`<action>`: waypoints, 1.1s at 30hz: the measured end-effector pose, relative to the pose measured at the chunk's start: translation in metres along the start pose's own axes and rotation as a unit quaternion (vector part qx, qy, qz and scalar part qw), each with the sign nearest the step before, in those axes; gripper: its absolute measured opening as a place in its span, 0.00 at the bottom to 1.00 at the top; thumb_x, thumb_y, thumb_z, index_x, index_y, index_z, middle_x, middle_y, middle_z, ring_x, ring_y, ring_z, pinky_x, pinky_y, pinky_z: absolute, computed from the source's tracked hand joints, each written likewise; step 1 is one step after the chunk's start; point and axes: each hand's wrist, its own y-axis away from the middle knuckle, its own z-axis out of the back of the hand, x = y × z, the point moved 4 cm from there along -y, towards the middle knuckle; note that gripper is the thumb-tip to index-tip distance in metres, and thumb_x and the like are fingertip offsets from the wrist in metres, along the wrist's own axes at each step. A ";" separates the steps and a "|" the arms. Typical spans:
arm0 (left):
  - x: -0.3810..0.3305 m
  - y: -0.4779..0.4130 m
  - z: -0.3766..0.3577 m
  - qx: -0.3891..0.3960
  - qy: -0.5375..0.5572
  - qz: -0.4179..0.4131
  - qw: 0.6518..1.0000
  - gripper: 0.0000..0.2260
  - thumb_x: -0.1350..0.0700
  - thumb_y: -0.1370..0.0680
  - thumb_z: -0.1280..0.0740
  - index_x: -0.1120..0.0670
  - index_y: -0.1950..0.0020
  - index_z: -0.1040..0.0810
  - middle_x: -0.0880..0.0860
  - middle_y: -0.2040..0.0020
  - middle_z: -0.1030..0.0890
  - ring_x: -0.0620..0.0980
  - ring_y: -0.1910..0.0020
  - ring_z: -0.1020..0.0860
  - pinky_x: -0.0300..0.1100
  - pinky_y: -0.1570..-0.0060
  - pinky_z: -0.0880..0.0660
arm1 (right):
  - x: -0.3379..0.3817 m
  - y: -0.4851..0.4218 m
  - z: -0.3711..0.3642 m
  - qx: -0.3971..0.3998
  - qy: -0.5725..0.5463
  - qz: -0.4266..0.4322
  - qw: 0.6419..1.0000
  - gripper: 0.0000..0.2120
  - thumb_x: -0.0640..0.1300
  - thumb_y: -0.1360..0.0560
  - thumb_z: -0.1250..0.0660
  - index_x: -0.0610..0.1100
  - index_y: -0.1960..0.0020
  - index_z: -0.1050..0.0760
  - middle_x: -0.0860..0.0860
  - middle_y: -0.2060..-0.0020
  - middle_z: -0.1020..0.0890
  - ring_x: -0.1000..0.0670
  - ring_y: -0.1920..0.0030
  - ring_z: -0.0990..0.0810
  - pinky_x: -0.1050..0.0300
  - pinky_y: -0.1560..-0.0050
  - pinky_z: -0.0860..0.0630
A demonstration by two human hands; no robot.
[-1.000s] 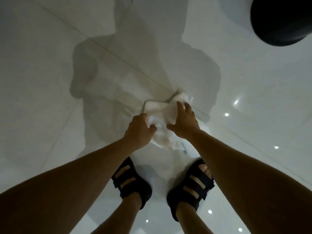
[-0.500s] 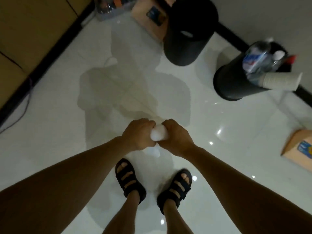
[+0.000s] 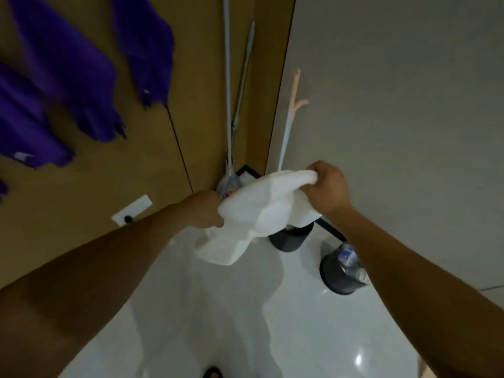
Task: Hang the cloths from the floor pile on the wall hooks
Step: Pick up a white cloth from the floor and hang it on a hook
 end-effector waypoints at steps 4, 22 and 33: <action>-0.039 0.050 0.087 -0.083 0.246 -0.050 0.964 0.13 0.50 0.36 0.26 0.51 0.54 0.19 0.49 0.57 0.17 0.49 0.57 0.19 0.40 0.59 0.22 | 0.078 -0.020 0.070 -0.046 -0.045 0.041 0.997 0.12 0.47 0.23 0.34 0.41 0.45 0.25 0.43 0.50 0.19 0.41 0.51 0.21 0.54 0.54 0.29; -0.126 0.123 0.231 -0.313 0.354 -0.124 0.872 0.10 0.46 0.26 0.30 0.52 0.55 0.18 0.50 0.57 0.15 0.48 0.58 0.17 0.40 0.59 0.23 | 0.164 -0.070 0.204 -0.041 -0.221 0.042 0.974 0.12 0.58 0.28 0.32 0.50 0.61 0.21 0.51 0.63 0.17 0.48 0.60 0.17 0.52 0.61 0.20; -0.216 0.141 0.223 -0.237 0.422 -0.208 0.850 0.16 0.49 0.20 0.38 0.57 0.38 0.23 0.54 0.46 0.17 0.53 0.47 0.18 0.48 0.44 0.23 | 0.204 -0.073 0.191 0.123 -0.369 0.006 0.921 0.20 0.58 0.22 0.37 0.43 0.40 0.24 0.45 0.48 0.17 0.44 0.52 0.18 0.49 0.55 0.20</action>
